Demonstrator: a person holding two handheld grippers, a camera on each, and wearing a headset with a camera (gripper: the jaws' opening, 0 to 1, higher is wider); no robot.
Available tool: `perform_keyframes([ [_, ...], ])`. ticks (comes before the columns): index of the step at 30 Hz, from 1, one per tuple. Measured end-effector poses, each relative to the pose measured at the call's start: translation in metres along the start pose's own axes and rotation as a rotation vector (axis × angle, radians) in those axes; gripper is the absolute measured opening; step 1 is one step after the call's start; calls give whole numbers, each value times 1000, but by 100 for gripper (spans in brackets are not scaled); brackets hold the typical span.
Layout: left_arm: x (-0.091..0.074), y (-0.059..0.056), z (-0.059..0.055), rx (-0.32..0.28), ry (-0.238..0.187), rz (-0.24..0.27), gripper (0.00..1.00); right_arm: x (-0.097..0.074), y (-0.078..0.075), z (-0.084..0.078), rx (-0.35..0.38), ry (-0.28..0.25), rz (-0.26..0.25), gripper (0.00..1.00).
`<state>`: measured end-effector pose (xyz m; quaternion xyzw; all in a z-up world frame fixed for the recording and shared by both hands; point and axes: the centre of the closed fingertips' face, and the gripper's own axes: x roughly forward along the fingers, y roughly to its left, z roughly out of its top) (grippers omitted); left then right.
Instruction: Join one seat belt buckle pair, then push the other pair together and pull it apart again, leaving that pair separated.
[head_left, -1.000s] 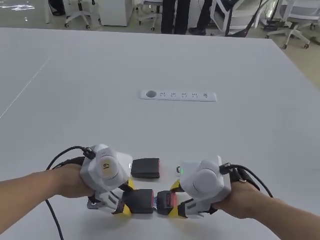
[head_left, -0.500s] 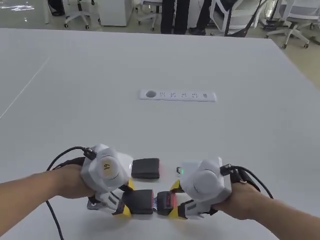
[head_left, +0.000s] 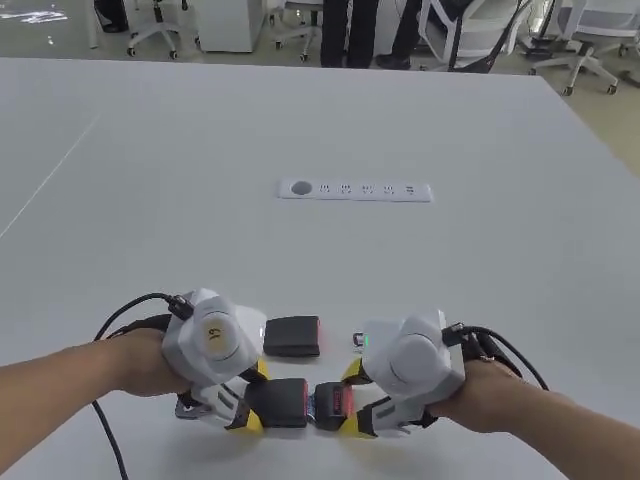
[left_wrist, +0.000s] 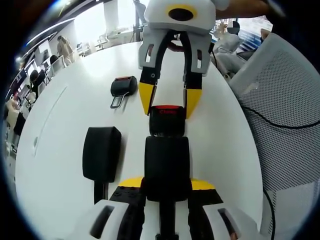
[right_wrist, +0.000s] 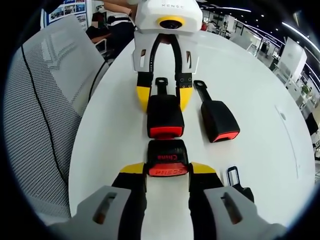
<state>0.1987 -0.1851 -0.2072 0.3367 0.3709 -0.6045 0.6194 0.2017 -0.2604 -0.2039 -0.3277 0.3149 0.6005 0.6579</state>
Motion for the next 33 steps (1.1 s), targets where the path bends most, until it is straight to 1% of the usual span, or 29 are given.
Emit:
perform_keyframes([
  [2,0,0,0,-2,0,0,33,0,0,0,1,0,0,30],
  [4,1,3,-3,-3,3,1,33,0,-1,0,-4,2,-3,31],
  [5,0,0,0,-6,4,2,33,0,-2,0,-14,6,-7,31],
  [6,-1,0,1,-13,5,5,33,-1,-1,0,-25,11,-12,31],
  [8,1,3,-3,-25,5,11,33,-2,-2,0,-22,14,-14,32],
  [10,-1,2,-2,-32,15,19,34,-4,-3,0,-16,15,-20,33],
  [12,-3,0,-2,-43,14,17,37,-6,-5,0,-14,10,-24,36],
  [13,-3,2,-5,-48,12,18,38,-7,-6,-1,-17,10,-26,37],
  [14,-5,3,-5,-55,6,24,38,-9,-7,-1,-21,9,-29,38],
  [15,-7,4,-3,-72,-2,29,38,-11,-7,-1,-19,8,-30,39],
  [17,-10,5,-1,-85,-10,30,40,-15,-8,2,-14,-4,-36,42],
  [19,-12,6,0,-89,-15,33,41,-16,-12,2,-17,-19,-45,43],
  [20,-13,7,1,-89,-17,36,42,-18,-11,3,-12,-24,-45,43],
  [21,-16,6,4,-90,-22,39,43,-20,-11,3,-11,-26,-47,43],
  [24,-19,9,7,-84,-27,45,43,-26,-15,3,-13,-32,-59,44],
  [25,-21,8,10,-83,-29,47,43,-28,-16,2,-10,-33,-62,44],
  [28,-26,12,12,-85,-34,55,44,-35,-20,2,1,-37,-73,44],
  [29,-26,17,9,-84,-33,59,44,-37,-22,1,2,-38,-79,44],
  [33,-32,25,9,-86,-34,72,44,-43,-30,-2,8,-38,-94,44],
])
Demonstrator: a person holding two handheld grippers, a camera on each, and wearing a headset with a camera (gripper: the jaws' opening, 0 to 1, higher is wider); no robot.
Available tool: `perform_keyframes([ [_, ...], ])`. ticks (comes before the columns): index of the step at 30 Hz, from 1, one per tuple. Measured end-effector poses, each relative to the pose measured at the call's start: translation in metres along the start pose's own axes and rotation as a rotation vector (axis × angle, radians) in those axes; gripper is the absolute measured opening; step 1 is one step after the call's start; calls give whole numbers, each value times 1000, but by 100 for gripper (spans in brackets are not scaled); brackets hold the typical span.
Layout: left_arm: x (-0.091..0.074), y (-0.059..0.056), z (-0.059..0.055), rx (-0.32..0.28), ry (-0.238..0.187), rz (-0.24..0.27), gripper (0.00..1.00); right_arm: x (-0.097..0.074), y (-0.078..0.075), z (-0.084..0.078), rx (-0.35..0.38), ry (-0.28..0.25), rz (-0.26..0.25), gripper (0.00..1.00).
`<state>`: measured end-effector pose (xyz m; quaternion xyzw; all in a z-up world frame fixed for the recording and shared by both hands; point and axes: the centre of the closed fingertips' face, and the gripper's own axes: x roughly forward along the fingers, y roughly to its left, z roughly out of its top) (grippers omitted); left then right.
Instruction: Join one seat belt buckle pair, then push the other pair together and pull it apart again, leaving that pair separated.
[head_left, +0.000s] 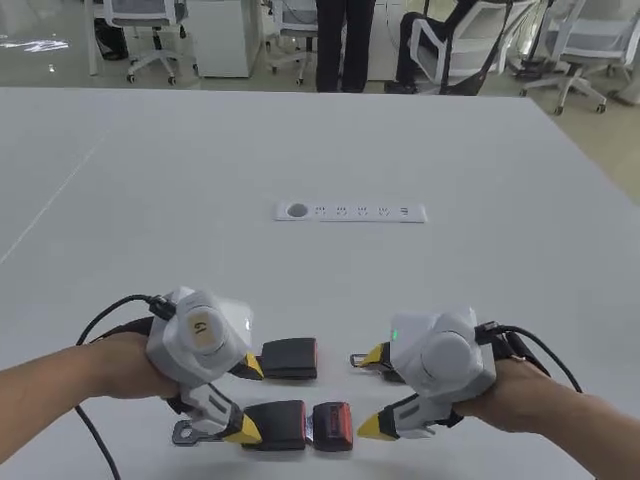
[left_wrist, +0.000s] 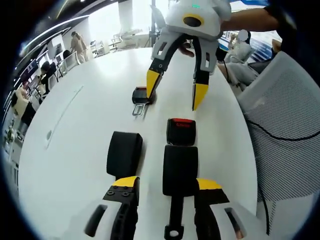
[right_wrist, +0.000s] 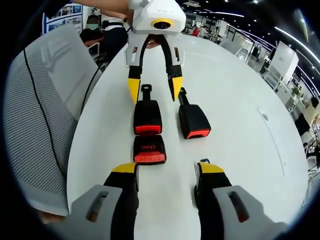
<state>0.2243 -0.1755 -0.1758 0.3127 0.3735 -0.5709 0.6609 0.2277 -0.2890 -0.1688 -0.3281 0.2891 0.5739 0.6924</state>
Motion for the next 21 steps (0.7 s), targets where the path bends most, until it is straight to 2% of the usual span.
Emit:
perform_keyframes([
  [5,-10,8,11,-9,-12,18,46,-6,-13,-3,8,-5,-21,45],
  [8,-10,20,6,-3,-9,29,46,-9,-23,-8,11,2,-31,45],
  [11,-13,27,10,1,-6,37,46,-12,-30,-11,10,9,-39,45],
  [16,-12,43,7,3,-2,47,46,-16,-41,-18,14,22,-42,45],
  [21,-9,47,9,16,19,45,46,-17,-49,-25,17,36,-40,45],
])
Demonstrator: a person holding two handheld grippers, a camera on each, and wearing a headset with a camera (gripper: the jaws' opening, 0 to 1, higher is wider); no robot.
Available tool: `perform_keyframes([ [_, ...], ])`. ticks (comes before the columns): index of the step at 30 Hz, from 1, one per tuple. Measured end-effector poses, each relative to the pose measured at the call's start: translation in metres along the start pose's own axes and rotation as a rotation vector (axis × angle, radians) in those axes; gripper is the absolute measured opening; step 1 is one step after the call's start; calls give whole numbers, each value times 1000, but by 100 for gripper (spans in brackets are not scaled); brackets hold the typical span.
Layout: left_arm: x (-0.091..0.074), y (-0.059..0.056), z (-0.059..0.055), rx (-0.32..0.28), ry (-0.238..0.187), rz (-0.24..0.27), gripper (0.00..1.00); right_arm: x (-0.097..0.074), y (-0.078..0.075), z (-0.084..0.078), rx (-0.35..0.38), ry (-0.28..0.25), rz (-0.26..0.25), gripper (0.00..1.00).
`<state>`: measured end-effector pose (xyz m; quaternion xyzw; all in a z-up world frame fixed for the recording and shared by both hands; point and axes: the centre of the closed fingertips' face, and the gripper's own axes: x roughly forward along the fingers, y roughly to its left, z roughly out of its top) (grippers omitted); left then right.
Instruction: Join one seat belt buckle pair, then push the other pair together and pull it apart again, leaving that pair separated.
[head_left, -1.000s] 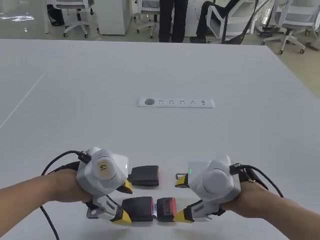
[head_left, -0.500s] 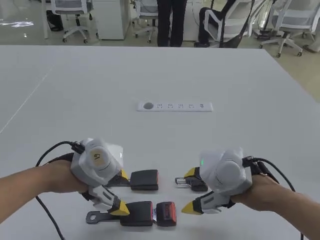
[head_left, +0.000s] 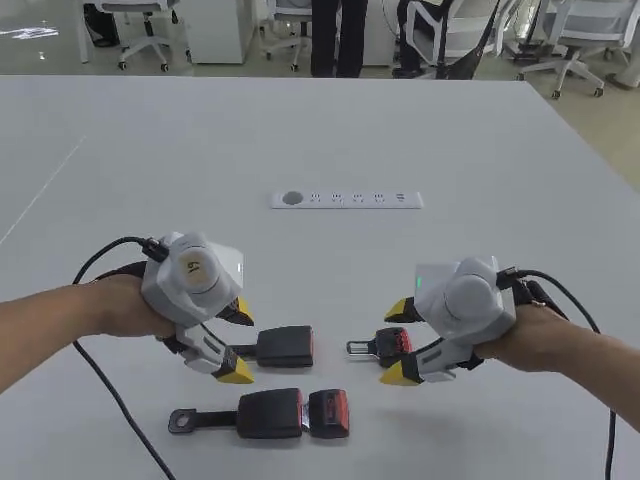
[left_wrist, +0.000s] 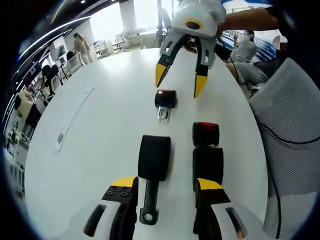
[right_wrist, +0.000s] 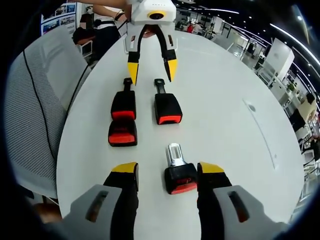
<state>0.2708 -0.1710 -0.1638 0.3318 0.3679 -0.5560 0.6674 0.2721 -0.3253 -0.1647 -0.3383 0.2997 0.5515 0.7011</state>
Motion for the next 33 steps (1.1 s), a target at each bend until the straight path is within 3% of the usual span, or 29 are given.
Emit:
perform_keyframes([
  [6,6,1,0,15,33,-13,46,2,-7,-11,-2,24,6,44],
  [8,10,5,-4,16,44,-18,46,3,-7,-14,-4,36,11,43],
  [16,22,14,-4,27,79,-25,45,10,-17,-25,-18,67,30,42],
  [33,45,21,-5,25,125,-74,36,18,-22,-35,-29,136,73,36],
])
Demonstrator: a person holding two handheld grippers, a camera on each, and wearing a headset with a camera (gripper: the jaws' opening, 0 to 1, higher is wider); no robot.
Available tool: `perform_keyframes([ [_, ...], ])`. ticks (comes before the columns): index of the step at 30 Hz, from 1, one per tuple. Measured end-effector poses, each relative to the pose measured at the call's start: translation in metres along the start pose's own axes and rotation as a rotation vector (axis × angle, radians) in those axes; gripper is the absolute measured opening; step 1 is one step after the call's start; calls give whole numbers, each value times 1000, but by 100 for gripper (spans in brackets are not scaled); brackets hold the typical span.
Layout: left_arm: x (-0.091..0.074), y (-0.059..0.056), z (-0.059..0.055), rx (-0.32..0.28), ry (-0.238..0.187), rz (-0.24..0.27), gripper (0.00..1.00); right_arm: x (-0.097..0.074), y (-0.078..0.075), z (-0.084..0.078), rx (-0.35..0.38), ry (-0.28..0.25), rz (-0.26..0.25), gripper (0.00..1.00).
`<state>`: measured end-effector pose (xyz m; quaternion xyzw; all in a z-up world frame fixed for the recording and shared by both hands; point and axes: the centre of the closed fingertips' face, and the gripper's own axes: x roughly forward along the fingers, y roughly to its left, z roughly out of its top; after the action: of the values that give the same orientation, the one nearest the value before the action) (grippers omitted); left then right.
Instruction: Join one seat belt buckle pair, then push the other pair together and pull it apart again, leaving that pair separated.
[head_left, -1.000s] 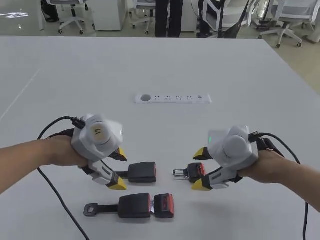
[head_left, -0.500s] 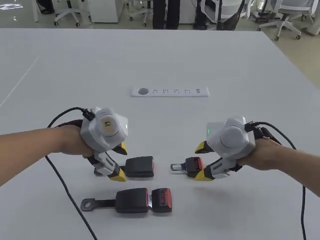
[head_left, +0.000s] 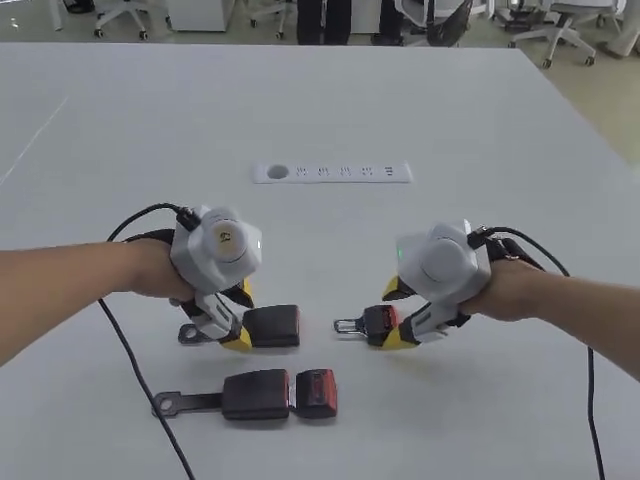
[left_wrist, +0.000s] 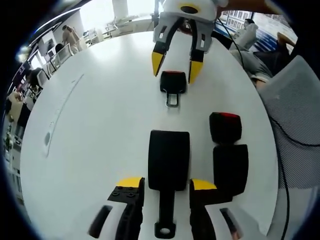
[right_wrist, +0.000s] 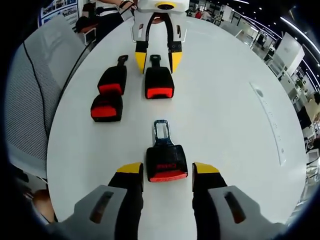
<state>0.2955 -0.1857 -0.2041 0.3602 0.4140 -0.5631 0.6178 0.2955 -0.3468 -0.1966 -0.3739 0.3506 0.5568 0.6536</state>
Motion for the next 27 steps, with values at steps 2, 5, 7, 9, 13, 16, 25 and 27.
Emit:
perform_keyframes([
  [2,1,-3,3,7,3,-4,35,3,0,-2,-4,9,3,35],
  [5,5,-3,0,19,10,-8,32,4,0,-5,-10,21,7,32],
  [7,7,1,-2,25,12,-11,32,5,2,-5,-18,22,11,32],
  [9,7,0,-2,25,10,-14,32,5,2,-5,-16,22,11,32],
  [13,5,-4,0,34,5,-17,32,6,1,-6,-18,22,12,32],
  [16,7,0,-3,33,3,-19,31,6,2,-6,-19,23,12,31],
  [25,8,0,-4,28,13,-20,31,7,3,-6,-10,23,10,31],
  [27,7,-1,-3,20,12,-20,31,7,2,-6,-9,23,7,31],
])
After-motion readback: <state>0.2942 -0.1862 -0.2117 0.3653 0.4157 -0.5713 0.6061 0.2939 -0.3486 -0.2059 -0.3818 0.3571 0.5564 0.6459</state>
